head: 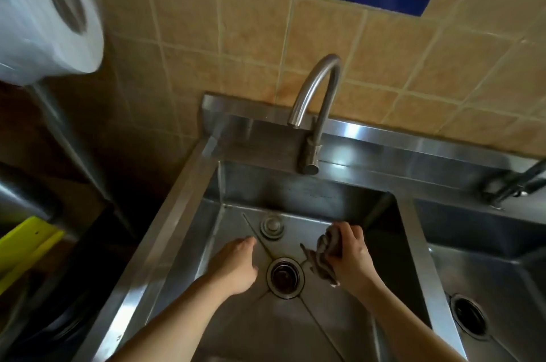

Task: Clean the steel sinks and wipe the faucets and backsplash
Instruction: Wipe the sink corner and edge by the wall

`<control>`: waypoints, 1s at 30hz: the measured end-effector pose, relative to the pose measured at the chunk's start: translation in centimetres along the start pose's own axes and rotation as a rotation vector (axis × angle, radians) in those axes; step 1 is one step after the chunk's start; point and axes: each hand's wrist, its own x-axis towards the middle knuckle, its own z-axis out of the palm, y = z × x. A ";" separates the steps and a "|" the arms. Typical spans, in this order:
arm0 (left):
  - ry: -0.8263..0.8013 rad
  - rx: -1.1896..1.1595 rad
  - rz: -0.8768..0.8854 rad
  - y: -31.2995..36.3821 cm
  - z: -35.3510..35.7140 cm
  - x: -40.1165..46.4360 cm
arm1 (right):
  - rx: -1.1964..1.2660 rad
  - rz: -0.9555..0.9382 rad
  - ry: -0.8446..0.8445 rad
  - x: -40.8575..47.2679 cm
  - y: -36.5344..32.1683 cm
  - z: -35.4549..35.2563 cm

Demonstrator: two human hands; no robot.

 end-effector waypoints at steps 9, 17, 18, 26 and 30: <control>-0.024 0.017 0.045 2.2 -0.6 3.3 | 0.175 -0.004 0.114 2.3 1.7 -0.5; -0.176 -0.539 -0.173 6.5 0.5 5.5 | 0.471 -0.004 0.141 5.2 1.8 -1.5; -0.247 -0.724 -0.272 7.1 0.7 5.3 | 0.471 -0.023 0.151 5.3 1.6 -1.3; -0.548 -1.575 -0.655 7.3 3.8 9.4 | 0.508 -0.124 0.134 3.5 0.5 2.5; -0.444 -1.624 -0.782 6.9 4.5 11.0 | 0.528 -0.139 0.064 2.6 0.4 4.8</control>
